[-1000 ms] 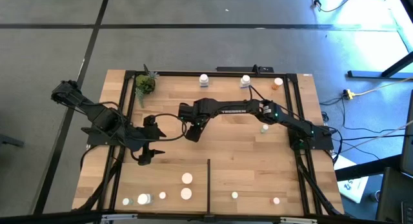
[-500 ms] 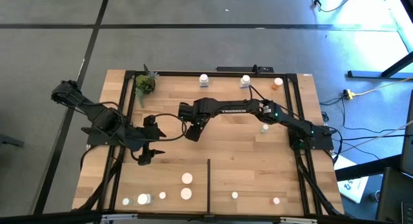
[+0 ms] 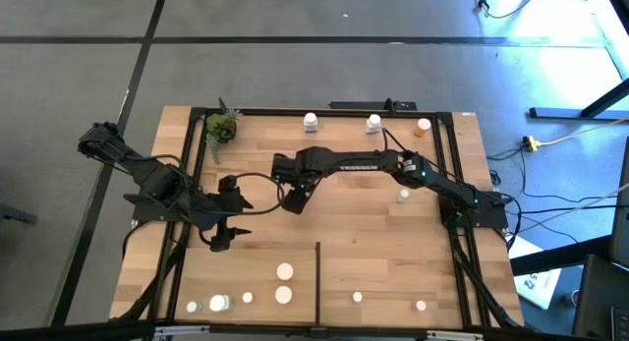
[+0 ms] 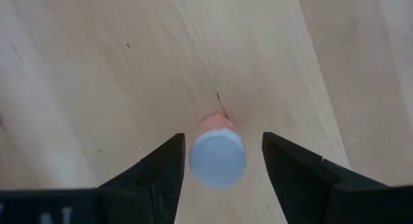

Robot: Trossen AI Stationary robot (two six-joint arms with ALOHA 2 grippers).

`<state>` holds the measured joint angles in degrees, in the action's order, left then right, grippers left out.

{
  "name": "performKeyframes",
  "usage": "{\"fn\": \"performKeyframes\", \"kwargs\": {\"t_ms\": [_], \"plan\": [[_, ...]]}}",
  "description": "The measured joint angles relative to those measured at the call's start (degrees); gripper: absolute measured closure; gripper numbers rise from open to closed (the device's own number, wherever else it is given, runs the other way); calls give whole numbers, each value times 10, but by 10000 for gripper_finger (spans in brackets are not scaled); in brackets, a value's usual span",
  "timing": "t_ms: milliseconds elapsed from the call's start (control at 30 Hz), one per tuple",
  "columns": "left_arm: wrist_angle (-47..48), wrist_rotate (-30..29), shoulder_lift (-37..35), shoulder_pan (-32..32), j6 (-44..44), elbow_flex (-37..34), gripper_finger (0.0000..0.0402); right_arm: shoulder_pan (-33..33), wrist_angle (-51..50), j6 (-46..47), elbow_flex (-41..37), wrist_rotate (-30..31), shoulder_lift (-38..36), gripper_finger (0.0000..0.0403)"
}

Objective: Pick and place medicine bottles onto shelf by color
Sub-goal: Put the top pink pill bottle on the shelf aligned with the other pink pill bottle

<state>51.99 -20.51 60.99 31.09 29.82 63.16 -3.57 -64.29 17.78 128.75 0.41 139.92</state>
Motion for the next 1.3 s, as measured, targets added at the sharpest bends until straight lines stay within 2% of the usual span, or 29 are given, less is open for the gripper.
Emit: {"fn": "performKeyframes", "kwargs": {"t_ms": [333,567,733,900,1133,1300], "plan": [[0,0,0,0,0,0,99,0,-5,0,1,1,-21,194],[9,0,0,0,0,0,99,2,-47,13,1,5,-38,194],[18,0,0,0,0,0,99,16,-52,12,0,64,-73,194],[20,-14,0,0,1,0,99,37,-75,-1,0,95,-124,194],[21,-15,0,0,20,0,99,106,-135,16,0,232,-205,194],[17,-31,2,0,26,0,99,167,-159,29,0,288,-250,194]]}}
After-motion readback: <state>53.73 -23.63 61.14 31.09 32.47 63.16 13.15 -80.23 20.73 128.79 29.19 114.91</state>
